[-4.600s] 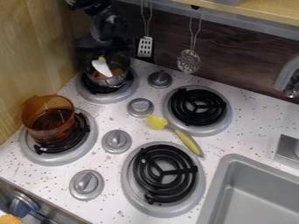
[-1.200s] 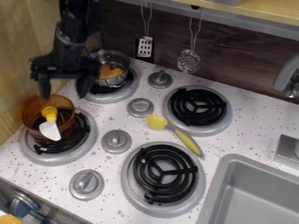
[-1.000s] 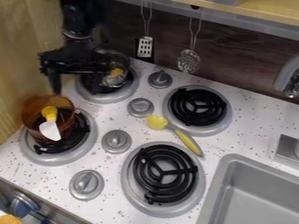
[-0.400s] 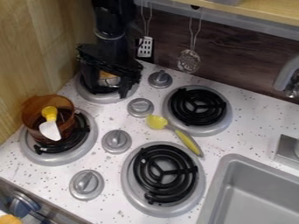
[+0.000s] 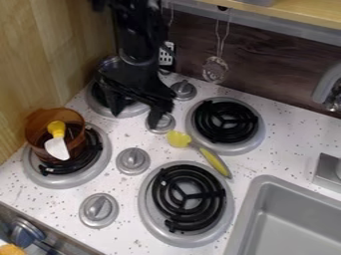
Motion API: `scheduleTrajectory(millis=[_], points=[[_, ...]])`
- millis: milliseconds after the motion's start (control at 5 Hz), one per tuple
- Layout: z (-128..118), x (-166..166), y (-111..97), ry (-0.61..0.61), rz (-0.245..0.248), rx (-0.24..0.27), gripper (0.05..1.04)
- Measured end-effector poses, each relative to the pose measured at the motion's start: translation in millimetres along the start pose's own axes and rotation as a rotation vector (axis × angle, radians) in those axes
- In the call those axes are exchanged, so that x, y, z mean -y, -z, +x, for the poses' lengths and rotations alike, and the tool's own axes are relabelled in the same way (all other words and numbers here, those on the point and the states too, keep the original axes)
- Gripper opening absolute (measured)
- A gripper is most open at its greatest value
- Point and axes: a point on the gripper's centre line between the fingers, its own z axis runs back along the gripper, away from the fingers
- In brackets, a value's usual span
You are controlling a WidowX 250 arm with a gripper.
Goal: Move the white knife with yellow handle from the silver pot to the orange plastic pot below it
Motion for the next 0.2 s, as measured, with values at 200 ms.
scheduleTrajectory(millis=[200], points=[[-23.5,17.4,4.8,-0.079,0.024,-0.078,1.0]])
